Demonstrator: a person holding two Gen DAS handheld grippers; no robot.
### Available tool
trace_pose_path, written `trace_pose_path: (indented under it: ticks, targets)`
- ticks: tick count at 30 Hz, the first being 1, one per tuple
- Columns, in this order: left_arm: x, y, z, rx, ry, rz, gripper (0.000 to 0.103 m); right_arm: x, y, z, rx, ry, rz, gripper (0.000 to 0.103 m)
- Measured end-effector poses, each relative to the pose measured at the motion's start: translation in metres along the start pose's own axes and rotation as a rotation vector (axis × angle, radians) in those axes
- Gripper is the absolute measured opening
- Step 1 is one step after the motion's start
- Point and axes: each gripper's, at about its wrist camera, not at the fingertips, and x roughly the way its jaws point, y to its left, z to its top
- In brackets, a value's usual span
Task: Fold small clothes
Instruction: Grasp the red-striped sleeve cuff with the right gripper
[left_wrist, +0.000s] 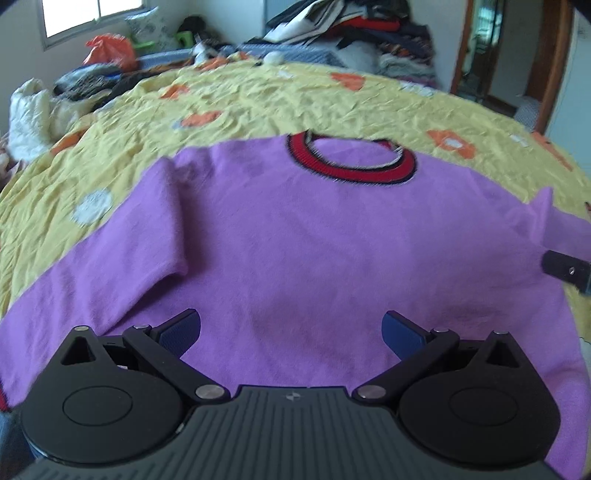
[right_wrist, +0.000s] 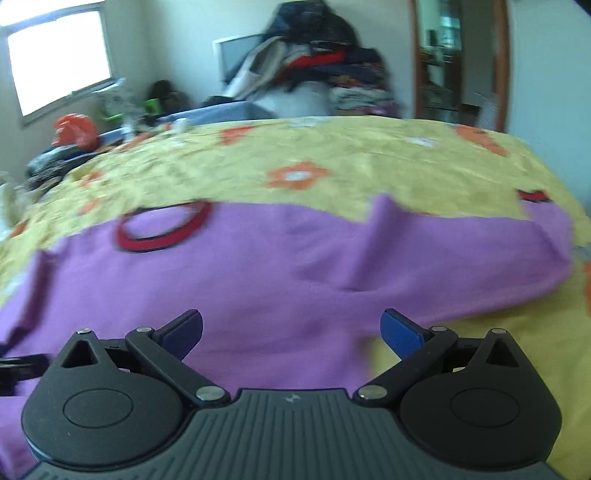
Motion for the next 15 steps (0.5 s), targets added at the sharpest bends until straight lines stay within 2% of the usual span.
trace_pose_path:
  ticks: [3,7,10,13,15]
  targets:
    - [0.006,-0.003,-0.002,0.005,0.006,0.012,0.103,0.009,-0.05,0.011,0.022,0.011,-0.062,0.103]
    - [0.02,-0.001,-0.002,-0.034,0.043,-0.127,0.103,0.021,-0.106,0.031,-0.029,-0.031,-0.227,0.103]
    - [0.032,-0.014,0.001,0.002,0.023,-0.095,0.103,0.031,-0.145,0.05,-0.056,-0.075,-0.344,0.103]
    - [0.048,-0.029,0.008,0.055,0.006,-0.05,0.103,0.053,-0.176,0.072,-0.112,-0.07,-0.429,0.103]
    - [0.061,-0.036,0.014,0.06,0.011,-0.028,0.103,0.067,-0.193,0.083,-0.132,-0.053,-0.452,0.103]
